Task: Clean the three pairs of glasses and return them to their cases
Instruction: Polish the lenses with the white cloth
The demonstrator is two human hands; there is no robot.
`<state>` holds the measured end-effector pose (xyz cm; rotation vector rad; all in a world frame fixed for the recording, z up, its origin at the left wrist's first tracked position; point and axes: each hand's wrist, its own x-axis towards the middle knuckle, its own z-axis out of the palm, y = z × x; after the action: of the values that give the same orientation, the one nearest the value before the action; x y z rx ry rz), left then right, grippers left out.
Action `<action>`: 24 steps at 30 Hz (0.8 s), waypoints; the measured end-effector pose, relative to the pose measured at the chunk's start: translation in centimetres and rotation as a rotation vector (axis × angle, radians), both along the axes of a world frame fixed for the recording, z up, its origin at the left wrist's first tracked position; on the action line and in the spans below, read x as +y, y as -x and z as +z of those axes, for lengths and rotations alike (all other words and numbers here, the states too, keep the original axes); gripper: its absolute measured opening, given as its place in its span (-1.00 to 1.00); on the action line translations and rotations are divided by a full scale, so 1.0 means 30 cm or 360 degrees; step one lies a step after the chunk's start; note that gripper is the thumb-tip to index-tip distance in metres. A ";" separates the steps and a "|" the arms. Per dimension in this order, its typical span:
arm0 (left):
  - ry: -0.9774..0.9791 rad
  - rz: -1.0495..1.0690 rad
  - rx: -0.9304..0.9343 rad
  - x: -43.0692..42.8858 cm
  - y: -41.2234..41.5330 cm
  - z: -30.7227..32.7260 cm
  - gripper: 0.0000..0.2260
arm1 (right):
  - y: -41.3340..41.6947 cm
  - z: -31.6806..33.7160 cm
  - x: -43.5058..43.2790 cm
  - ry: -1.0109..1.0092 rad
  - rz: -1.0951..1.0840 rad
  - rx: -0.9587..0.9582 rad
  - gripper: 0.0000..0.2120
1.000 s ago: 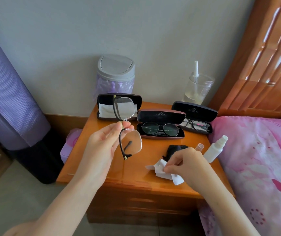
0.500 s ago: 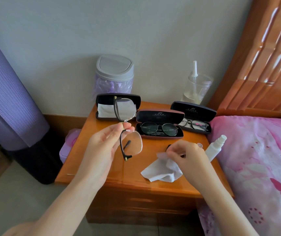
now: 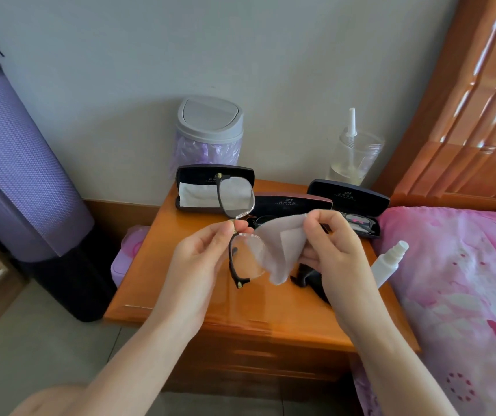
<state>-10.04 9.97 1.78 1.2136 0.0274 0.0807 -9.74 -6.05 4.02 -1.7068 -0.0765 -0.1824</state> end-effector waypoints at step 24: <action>0.0090 0.0066 -0.0014 -0.013 0.014 0.003 -0.80 | 0.041 -0.046 0.088 -0.0191 0.0034 0.0025 -0.63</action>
<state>-10.45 9.58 1.88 1.1562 0.0468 0.1211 -10.98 -3.42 2.63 -1.5869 -0.0707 -0.1542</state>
